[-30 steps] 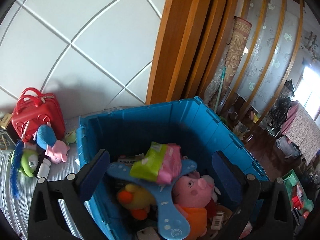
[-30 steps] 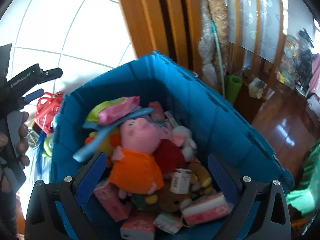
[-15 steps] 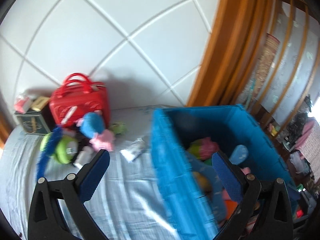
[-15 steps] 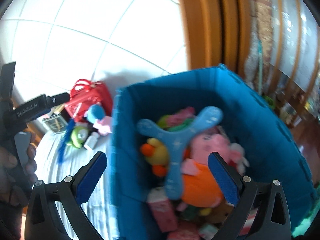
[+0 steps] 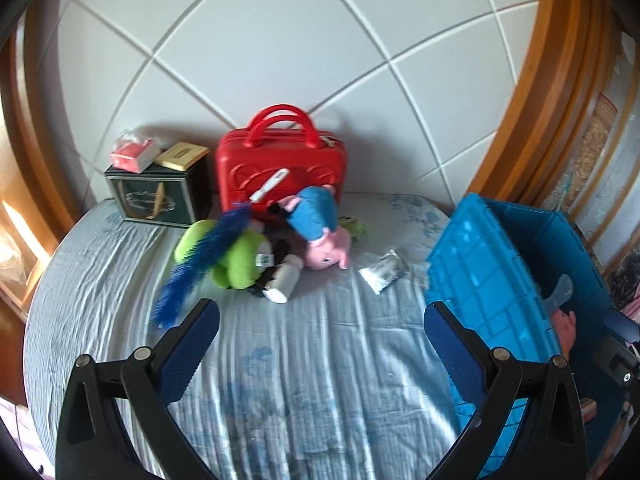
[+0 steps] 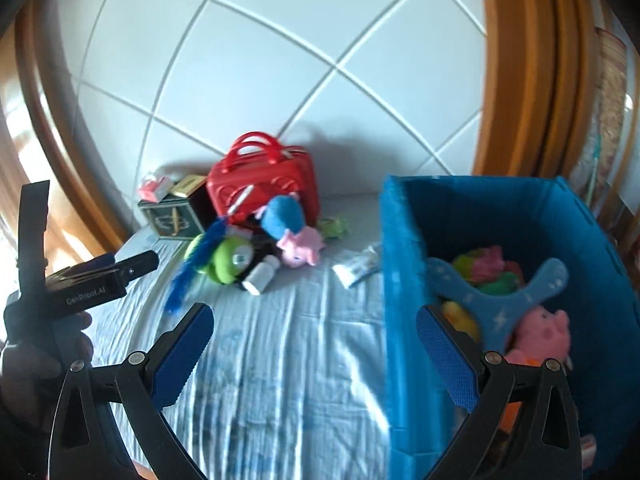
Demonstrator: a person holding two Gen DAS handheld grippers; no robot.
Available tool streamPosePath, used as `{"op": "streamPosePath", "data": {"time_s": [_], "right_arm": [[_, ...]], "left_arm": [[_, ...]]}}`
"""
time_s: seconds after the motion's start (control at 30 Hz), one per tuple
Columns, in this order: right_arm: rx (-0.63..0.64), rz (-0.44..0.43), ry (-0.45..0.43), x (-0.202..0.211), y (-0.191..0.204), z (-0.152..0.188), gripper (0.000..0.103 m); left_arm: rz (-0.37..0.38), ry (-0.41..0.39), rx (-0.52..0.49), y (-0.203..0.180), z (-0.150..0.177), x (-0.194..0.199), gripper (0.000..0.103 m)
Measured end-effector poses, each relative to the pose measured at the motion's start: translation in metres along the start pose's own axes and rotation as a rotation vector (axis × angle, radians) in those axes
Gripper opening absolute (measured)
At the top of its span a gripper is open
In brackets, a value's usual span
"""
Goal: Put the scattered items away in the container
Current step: 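Withdraw both tools from the crate back toward the bed, then grasp the blue feather duster with the left tool while the right tool grasps the blue plush pig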
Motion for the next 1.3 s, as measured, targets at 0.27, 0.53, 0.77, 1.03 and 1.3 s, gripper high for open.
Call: {"op": "streamPosePath", "data": {"time_s": [0.27,0.53,0.77,1.03,1.3], "right_arm": [[0.054,-0.013,0.032,-0.042,0.065,0.004,0.103],[0.138,0.014,0.109,-0.110,0.114,0.012,0.103],[0.195,0.046,0.154,-0.149,0.134,0.008,0.103],[0.214,0.058,0.207,-0.206,0.128,0.006,0.103],[0.286,0.016,0.222,-0.274,0.139,0.012,0.103]], "left_arm": [[-0.071,0.017,0.041,0.091,0.013,-0.012,0.103],[-0.141,0.092,0.102,0.175,0.045,-0.056,0.103],[-0.178,0.145,0.106,0.212,0.062,-0.101,0.103],[-0.233,0.144,0.041,0.231,0.065,-0.167,0.103],[-0.274,0.132,-0.069,0.249,0.063,-0.243,0.103]]}}
Point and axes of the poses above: each gripper's, at about its wrist camera, not at the fingertips, and x roughly against the way its jaws point, y to its left, z to its underside, the point moved 7 cm from there along -x, roughly the way its jaws point, and after that the axes turned 2 degrees about -y, right-handed, at the moved point
